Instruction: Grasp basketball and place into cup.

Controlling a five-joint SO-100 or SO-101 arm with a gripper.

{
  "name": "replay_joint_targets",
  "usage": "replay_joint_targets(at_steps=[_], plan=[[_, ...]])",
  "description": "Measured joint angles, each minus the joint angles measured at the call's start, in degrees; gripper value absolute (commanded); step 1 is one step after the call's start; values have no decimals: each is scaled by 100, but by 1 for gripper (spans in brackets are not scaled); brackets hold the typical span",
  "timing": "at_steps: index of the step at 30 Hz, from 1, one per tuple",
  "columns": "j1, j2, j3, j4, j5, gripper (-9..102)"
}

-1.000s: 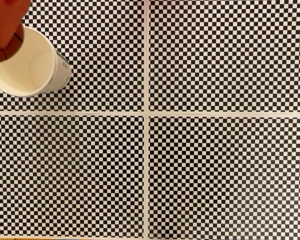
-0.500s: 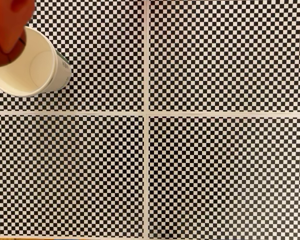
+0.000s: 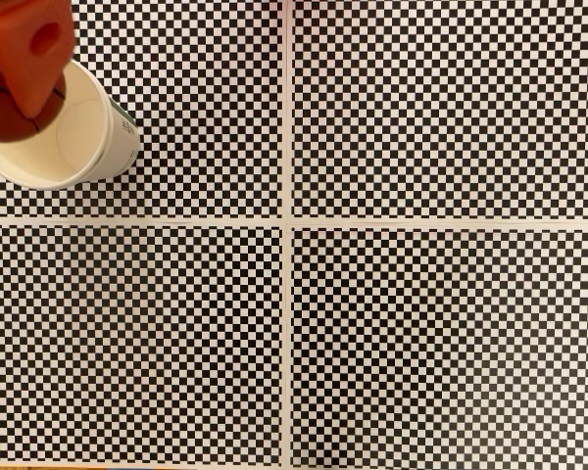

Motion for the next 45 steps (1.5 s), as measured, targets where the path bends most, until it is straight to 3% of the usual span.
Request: replay_joint_targets(at_steps=[17, 45], plan=[[-9, -387, 202, -413, -35, 15], [-158, -396, 255, -492, -35, 41]])
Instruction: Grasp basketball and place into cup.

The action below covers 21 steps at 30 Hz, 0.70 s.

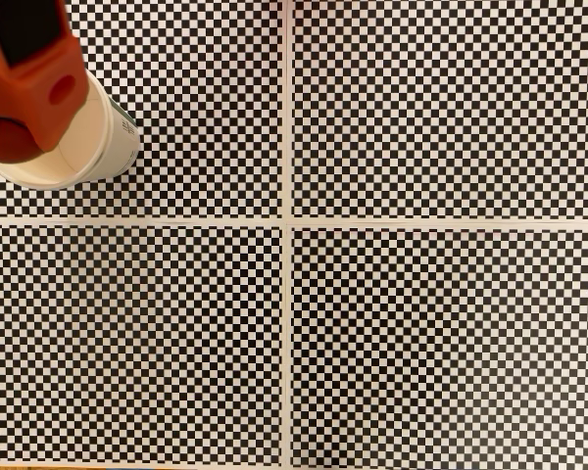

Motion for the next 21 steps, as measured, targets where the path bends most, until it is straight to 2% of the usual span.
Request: replay_joint_targets(at_steps=[12, 21], plan=[[-9, 53, 44, 0, 0, 36], [-308, 1187, 554, 62, -123, 24]])
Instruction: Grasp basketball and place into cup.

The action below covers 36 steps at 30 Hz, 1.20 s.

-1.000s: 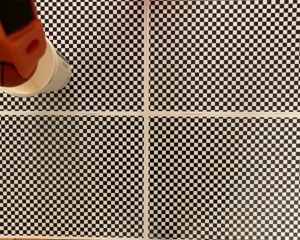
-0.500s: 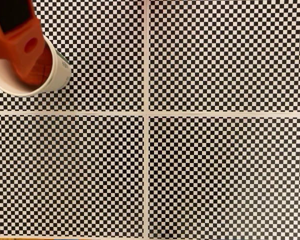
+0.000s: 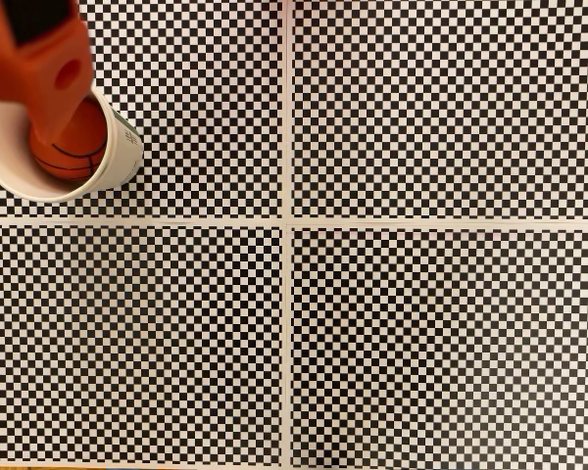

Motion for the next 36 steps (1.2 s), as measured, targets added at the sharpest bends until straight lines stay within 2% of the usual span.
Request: replay_joint_targets(at_steps=[5, 12, 20, 36], plan=[[-624, 967, 413, 26, 18, 21], [-1802, 1582, 589, 114, 563, 27], [-3006, 2628, 1389, 105, 888, 28], [-4122, 5994, 4052, -536, 1222, 31]])
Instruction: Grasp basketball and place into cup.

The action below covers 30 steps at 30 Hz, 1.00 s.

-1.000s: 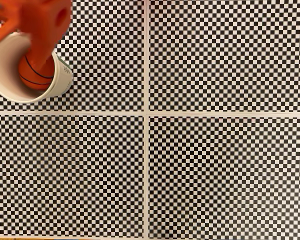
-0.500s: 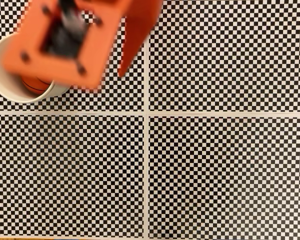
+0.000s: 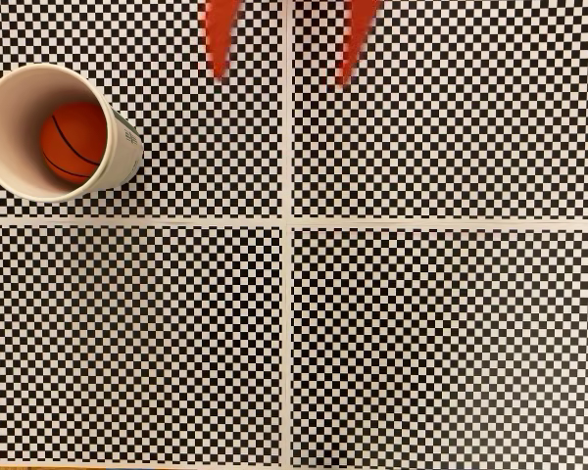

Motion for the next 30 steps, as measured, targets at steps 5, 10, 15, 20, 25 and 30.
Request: replay_joint_targets(at_steps=[5, 10, 15, 20, 25, 30], plan=[[-229, 729, 598, -255, 88, 33], [-246, 1230, 1107, -325, 255, 34], [-167, 1318, 1336, -431, 325, 33], [79, 1318, 1784, -1063, 220, 32], [88, 1318, 2549, -2039, 220, 31], [18, 1318, 3234, -2707, 185, 28]])
